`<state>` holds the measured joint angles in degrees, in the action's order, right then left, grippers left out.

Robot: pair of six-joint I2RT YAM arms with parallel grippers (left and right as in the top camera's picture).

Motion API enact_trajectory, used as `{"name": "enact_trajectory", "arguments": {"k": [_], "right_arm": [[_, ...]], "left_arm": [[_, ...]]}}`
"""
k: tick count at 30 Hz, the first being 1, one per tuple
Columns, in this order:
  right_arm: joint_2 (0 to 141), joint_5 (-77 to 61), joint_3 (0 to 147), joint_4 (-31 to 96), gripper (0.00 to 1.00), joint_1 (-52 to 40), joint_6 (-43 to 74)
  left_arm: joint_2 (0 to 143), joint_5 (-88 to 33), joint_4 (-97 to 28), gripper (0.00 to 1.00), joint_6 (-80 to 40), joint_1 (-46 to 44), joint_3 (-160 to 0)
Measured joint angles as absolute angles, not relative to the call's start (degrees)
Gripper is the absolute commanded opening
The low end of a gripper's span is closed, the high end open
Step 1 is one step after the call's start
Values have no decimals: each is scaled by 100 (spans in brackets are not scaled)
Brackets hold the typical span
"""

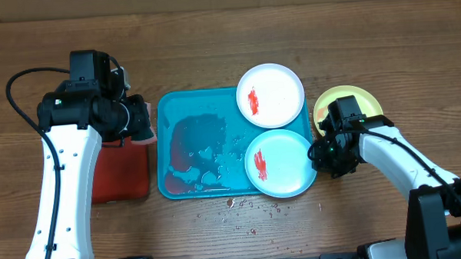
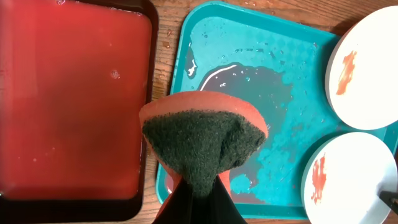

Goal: Clean dirty plates on tray and stack at the side
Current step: 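Move right gripper to the light blue plate rim and grasp it, then bring the sponge in left gripper down onto the light blue plate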

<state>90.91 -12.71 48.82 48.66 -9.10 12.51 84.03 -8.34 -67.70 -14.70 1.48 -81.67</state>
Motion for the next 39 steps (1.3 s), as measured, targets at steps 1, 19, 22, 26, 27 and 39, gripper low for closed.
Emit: {"name": "enact_trajectory", "arguments": {"k": [1, 19, 22, 26, 27, 39], "right_arm": [[9091, -1288, 4882, 4858, 7, -910, 1278], [9091, -1684, 5723, 5496, 4, -1396, 1887], [9091, -1699, 5739, 5002, 4, -2027, 2414], [9096, -1142, 5743, 4436, 4, -3122, 3616], [9111, -963, 5743, 4283, 4, -3347, 3909], [10468, -613, 6206, 3577, 20, -3983, 5089]], "left_arm": [[8403, -834, -6770, 4, -1470, 148, -8167], [8403, -834, -6790, 4, -1470, 148, -8167], [8403, -836, -6779, 4, -1470, 148, -8167], [8403, -834, -6764, 4, -1470, 148, -8167], [8403, -834, -6764, 4, -1470, 148, -8167], [8407, -832, -6720, 4, -1470, 113, -8167]]}}
